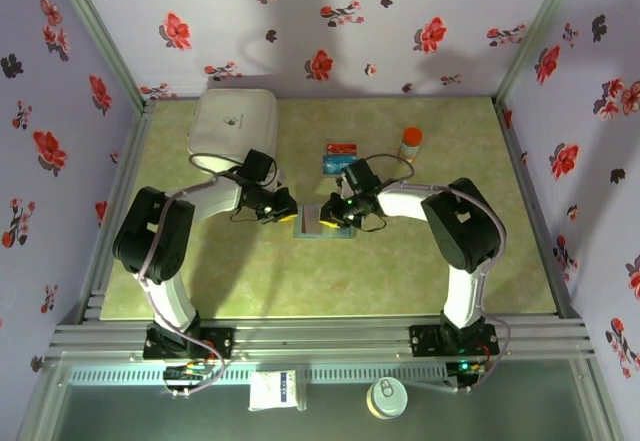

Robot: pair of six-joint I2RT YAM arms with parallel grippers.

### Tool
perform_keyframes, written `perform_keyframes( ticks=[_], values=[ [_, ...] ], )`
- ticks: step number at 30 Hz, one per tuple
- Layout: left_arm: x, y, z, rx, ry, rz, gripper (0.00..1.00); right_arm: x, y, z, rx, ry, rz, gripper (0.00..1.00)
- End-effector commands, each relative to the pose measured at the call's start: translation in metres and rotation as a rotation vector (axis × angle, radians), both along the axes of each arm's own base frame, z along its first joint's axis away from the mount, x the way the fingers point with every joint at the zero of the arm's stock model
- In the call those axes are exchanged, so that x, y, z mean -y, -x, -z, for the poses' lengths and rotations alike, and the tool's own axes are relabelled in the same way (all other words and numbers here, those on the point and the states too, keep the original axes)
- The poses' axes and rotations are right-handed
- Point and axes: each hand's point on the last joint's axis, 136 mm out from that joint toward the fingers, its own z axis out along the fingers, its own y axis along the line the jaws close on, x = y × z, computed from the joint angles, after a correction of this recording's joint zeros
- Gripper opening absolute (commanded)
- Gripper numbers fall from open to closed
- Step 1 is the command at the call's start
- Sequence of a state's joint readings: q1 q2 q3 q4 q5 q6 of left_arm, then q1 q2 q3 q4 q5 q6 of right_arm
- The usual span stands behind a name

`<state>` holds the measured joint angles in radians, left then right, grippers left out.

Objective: Take the credit cards out of the card holder

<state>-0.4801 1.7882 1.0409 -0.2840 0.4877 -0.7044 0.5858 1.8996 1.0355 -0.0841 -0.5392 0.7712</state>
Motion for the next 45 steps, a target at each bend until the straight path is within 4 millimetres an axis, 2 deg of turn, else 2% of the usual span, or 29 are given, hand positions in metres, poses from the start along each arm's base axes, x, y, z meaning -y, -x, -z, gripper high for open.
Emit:
perform_keyframes(
  ticks=[1,5,17,21,26,31,36,45],
  values=[
    [0.020,-0.003,-0.015,0.004,0.068,0.011,0.19,0.010,0.001,0.006,-0.021,0.009,0.032,0.18],
    [0.027,-0.003,-0.008,-0.010,0.077,0.009,0.24,0.012,0.002,0.009,-0.029,-0.003,0.037,0.17],
    [0.033,0.001,0.010,-0.046,0.072,0.004,0.27,0.016,0.005,0.014,-0.045,-0.017,0.047,0.17],
    [0.033,0.002,0.014,-0.056,0.071,0.001,0.26,0.016,0.006,0.013,-0.044,-0.018,0.046,0.17],
    [0.036,0.000,0.010,-0.047,0.079,0.005,0.18,0.015,0.006,0.012,-0.043,-0.025,0.045,0.17],
    [0.039,-0.002,0.004,-0.035,0.088,0.007,0.16,0.013,0.003,0.000,-0.022,-0.045,0.044,0.17],
    [0.043,-0.002,-0.003,-0.025,0.100,0.013,0.13,0.010,-0.001,-0.020,0.021,-0.070,0.045,0.18],
    [0.051,-0.001,-0.017,-0.008,0.108,0.038,0.12,0.027,-0.007,-0.042,0.091,-0.040,0.079,0.20]
  ],
)
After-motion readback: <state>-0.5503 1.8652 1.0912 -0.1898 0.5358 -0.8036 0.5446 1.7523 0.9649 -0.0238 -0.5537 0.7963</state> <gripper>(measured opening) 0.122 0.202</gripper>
